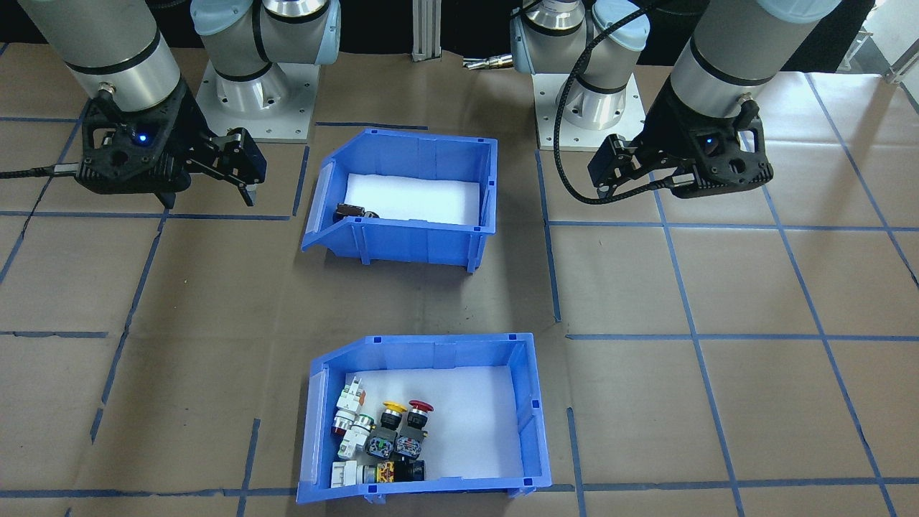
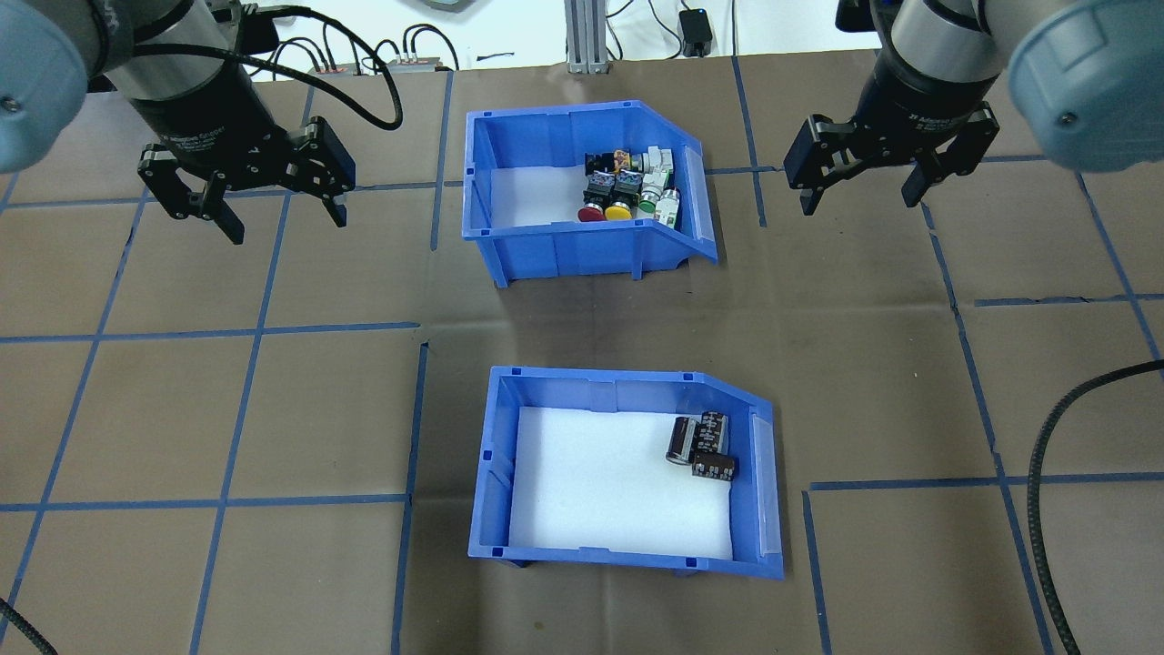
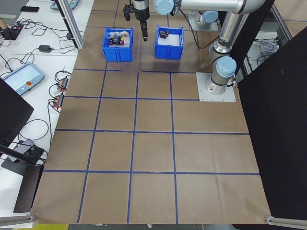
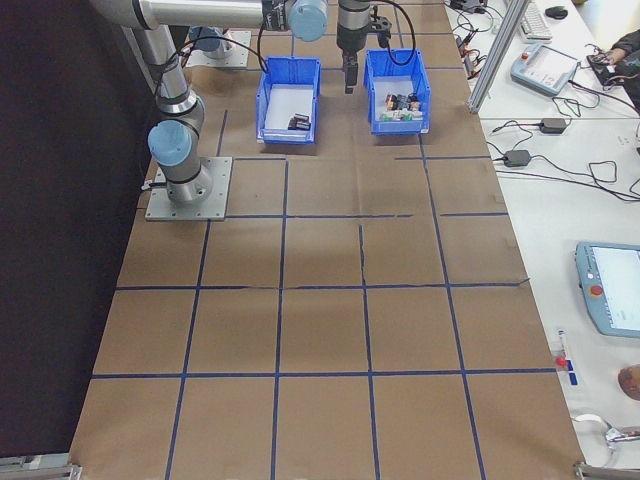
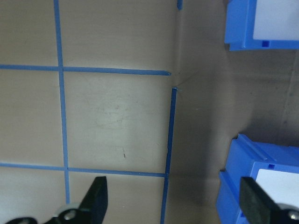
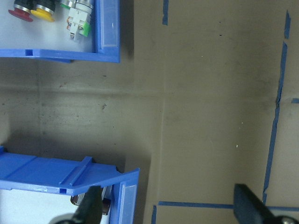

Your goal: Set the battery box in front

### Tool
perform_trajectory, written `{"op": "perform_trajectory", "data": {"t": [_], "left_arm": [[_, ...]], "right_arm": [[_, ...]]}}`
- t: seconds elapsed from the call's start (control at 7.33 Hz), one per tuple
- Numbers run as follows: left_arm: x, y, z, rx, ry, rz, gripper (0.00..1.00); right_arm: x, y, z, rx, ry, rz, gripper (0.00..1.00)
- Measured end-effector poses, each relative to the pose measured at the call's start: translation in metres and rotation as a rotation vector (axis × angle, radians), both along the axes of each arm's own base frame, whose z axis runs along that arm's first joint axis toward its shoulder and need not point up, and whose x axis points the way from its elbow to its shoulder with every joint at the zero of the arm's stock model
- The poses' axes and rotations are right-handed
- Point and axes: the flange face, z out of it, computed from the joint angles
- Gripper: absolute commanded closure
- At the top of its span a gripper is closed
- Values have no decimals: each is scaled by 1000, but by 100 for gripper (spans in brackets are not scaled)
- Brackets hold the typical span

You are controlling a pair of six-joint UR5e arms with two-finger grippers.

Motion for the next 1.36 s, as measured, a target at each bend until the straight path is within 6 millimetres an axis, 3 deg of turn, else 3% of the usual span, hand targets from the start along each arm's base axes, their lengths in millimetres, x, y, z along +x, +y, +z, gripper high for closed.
{"op": "perform_trajectory", "data": {"t": [0.41, 0.68, 0.95, 1.36], "left_arm": [[-8, 28, -1, 3, -5, 253, 1], [-29, 75, -9, 28, 24, 441, 1], [-55, 128, -18, 44, 12, 628, 1], [-108, 203, -43, 105, -34, 915, 1]], "right_arm": [[1, -19, -5, -13, 4, 219, 0], [19, -55, 0, -27, 6, 366, 0], [72, -83, -2, -40, 12, 577, 0], [149, -104, -23, -60, 28, 957, 0]]}}
